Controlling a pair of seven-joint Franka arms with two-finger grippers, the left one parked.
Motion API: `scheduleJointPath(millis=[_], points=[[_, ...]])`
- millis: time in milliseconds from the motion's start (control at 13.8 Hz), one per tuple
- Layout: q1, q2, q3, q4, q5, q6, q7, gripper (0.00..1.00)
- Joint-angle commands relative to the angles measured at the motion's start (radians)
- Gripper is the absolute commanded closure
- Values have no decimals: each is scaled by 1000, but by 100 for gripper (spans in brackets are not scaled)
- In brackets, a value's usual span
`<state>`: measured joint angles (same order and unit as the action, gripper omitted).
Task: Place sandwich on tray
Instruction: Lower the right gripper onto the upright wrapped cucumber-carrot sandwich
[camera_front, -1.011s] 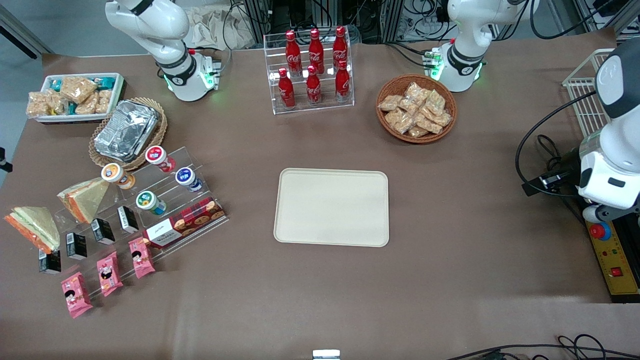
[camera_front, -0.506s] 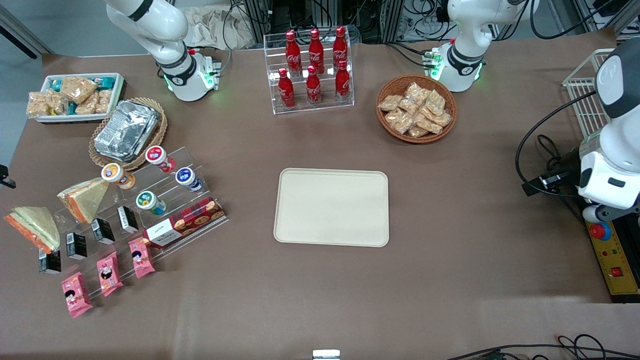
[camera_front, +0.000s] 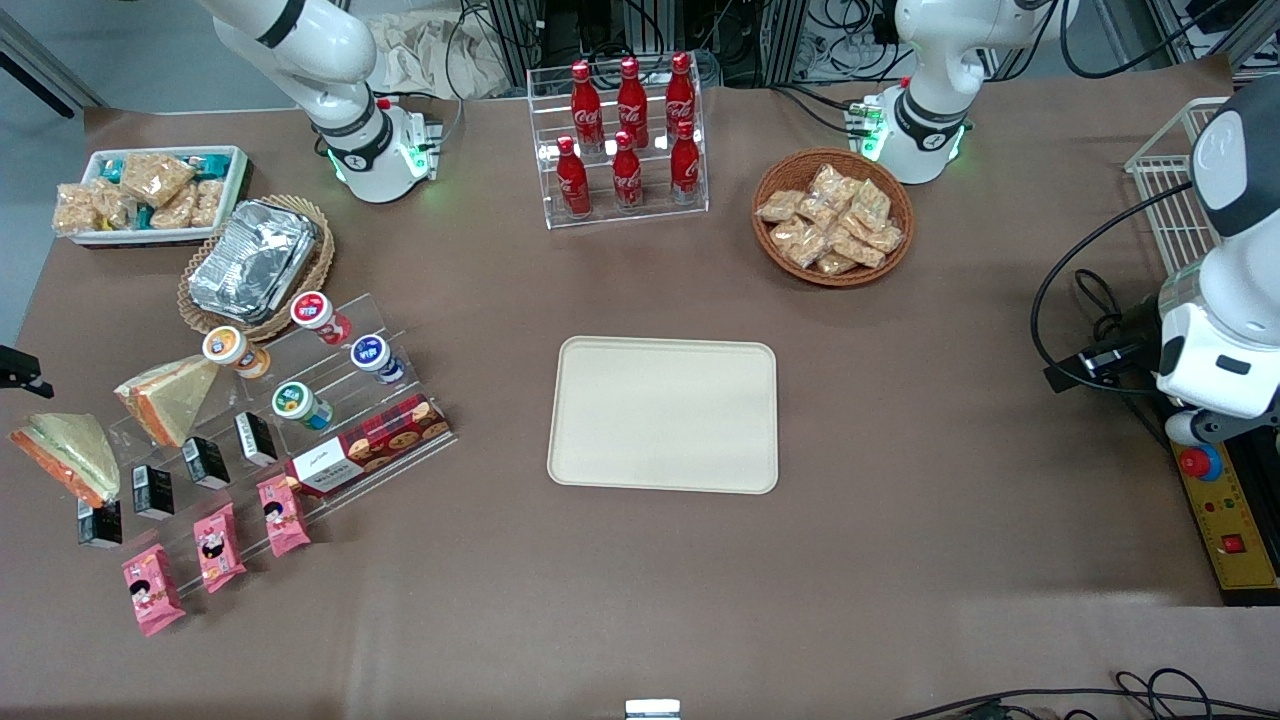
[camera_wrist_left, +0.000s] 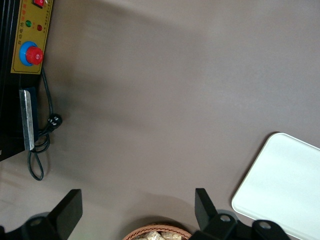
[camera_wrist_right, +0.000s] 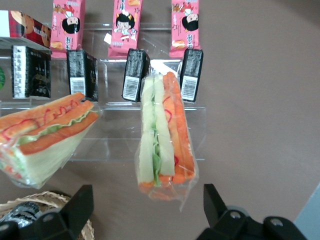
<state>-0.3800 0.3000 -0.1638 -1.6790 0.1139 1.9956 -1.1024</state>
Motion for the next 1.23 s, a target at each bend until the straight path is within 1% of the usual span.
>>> scheduleJointPath(millis=[0,433,506,650,722,1156], points=[[6,28,7,21,15,28,-22,2],[30,48,7,19,7,92,-111,2],[30,50,7,18,-2,97,-119,2],[33,51,7,18,-48,100,-120,2],[33,53,7,18,-59,104,-123,2],[33,99,7,19,-57,107,-123,2]])
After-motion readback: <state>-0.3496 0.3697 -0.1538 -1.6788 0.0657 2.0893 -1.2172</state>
